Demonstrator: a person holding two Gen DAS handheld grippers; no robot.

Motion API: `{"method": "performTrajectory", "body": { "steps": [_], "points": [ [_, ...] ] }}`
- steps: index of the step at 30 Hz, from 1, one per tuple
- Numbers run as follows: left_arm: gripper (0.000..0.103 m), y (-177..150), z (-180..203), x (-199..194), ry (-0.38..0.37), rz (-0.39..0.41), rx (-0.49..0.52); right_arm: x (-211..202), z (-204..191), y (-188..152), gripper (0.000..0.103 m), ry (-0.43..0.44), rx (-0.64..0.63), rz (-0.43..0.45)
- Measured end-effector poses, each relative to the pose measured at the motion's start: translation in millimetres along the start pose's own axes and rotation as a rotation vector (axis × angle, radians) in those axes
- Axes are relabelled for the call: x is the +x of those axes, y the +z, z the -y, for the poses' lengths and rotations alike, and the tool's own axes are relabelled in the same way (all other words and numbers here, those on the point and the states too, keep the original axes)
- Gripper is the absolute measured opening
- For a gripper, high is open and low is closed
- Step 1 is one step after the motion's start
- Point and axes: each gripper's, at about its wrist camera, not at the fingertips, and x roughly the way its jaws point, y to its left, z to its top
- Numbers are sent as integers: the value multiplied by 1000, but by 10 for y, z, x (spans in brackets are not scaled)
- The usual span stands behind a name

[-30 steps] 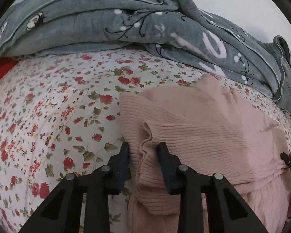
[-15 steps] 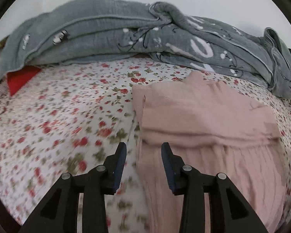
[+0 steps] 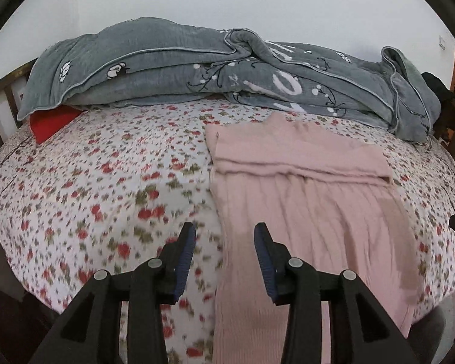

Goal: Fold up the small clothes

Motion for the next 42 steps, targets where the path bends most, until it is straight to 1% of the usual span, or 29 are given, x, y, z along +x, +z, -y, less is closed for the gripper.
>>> {"method": "performTrajectory", "body": {
  "steps": [1,3,4,6,8,10,14,19,25,28,31,32,33,34,35,36,37,38,39,41,42],
  "points": [
    [39,-56,-1,-34,9,-4,8,-38,-24,-68,55,6,-9,-7],
    [45,-159,-28,-87,15,-13,13,-83,-66,-193,55,10,-25,-25],
    [50,-216,-47,-119,9,-14,9,-94,-81,-231,55,13,-31,-30],
    [55,-345,-102,-190,-24,-13,-1,-113,-128,-369,55,16,-46,-47],
    [63,-466,-141,-243,-31,-7,-8,-117,-153,-483,55,34,-51,-61],
    [66,-579,-164,-257,-34,-11,-8,-106,-205,-638,55,53,-66,-81],
    [66,-826,-220,-197,-48,-47,-23,-15,-280,-956,50,74,-80,-135],
    [66,-1084,-240,-27,-74,-105,-38,94,-303,-1244,50,90,-78,-182],
    [66,-1203,-154,169,-92,-144,-32,195,-357,-1366,49,105,-73,-202],
    [66,-1226,-94,289,-92,-161,-40,256,-427,-1394,46,110,-90,-209],
    [61,-1261,-42,400,-90,-184,-47,328,-511,-1414,45,87,-125,-208],
    [58,-1274,-32,432,-87,-192,-52,342,-526,-1414,42,80,-132,-201],
    [57,-1283,-16,434,-72,-178,-50,351,-541,-1405,38,80,-137,-198],
    [50,-1289,0,435,-64,-171,-45,362,-559,-1401,33,92,-140,-197],
    [43,-1285,13,440,-66,-169,-42,366,-569,-1395,20,108,-141,-196],
    [35,-1281,21,437,-72,-165,-42,364,-584,-1392,9,122,-145,-194],
    [19,-1268,22,434,-80,-164,-44,355,-600,-1392,7,105,-155,-181],
    [9,-1255,16,417,-75,-159,-41,347,-604,-1390,6,91,-166,-172],
    [8,-1238,-2,410,-70,-159,-36,328,-592,-1387,5,88,-168,-164],
    [7,-1219,-88,368,-67,-152,-46,245,-460,-1358,5,97,-116,-137],
    [7,-1216,-161,339,-59,-145,-56,183,-330,-1335,5,105,-71,-120]
  ]
}}
